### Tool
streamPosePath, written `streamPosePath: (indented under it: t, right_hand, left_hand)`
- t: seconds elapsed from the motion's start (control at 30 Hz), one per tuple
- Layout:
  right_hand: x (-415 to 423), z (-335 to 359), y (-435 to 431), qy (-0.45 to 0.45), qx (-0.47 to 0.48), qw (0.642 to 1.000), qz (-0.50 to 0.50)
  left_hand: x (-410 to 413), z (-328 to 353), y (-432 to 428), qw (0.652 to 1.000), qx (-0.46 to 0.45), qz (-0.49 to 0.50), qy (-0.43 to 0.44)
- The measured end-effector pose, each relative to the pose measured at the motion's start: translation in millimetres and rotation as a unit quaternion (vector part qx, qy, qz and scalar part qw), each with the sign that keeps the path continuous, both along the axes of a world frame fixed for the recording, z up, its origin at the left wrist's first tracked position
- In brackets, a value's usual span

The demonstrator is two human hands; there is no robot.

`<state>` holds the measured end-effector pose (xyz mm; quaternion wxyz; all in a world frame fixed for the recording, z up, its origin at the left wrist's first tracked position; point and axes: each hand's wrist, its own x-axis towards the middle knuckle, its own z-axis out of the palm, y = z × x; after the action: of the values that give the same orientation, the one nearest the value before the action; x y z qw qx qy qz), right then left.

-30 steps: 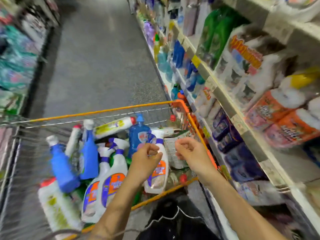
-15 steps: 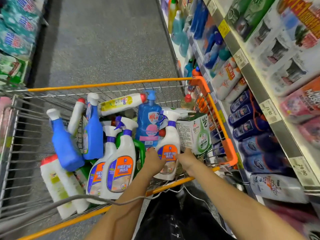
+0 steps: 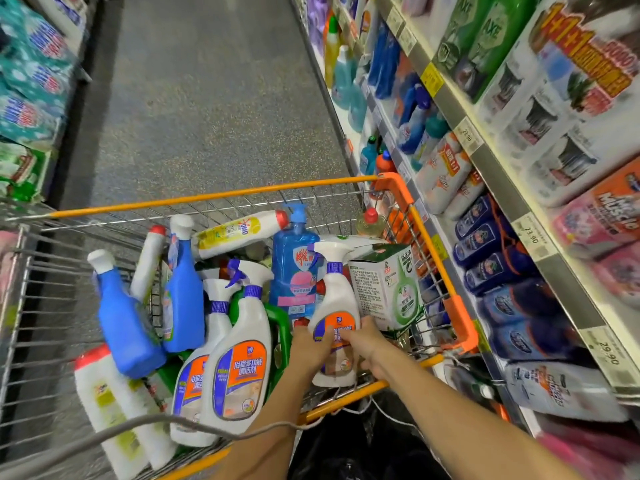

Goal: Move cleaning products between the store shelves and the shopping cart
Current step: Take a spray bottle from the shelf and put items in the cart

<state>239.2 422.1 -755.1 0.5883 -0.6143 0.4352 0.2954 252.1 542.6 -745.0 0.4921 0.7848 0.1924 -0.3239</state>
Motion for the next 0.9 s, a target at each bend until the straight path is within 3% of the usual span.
streamPosePath:
  t: [0.3,0.43,0.57,0.9]
  right_hand:
    - [-5,36,-1,-0.086,0.024,0.996,-0.026]
    - [-7,69,-1,-0.165,0.049,0.985,-0.032]
    - [-6,121,-5,-0.268,0.092,0.958,-0.055]
    - [-15,264,-47,-0.468,0.066,0.874,-0.115]
  left_hand:
    - [5,19,9,0.998,-0.025,0.021,-0.046]
    - [5,54,12,0.991,-0.094,0.055,-0.082]
    - [9,94,12,0.979,-0.147,0.071,-0.122]
    - [26,241,-31,0.924,-0.300,0.035,-0.234]
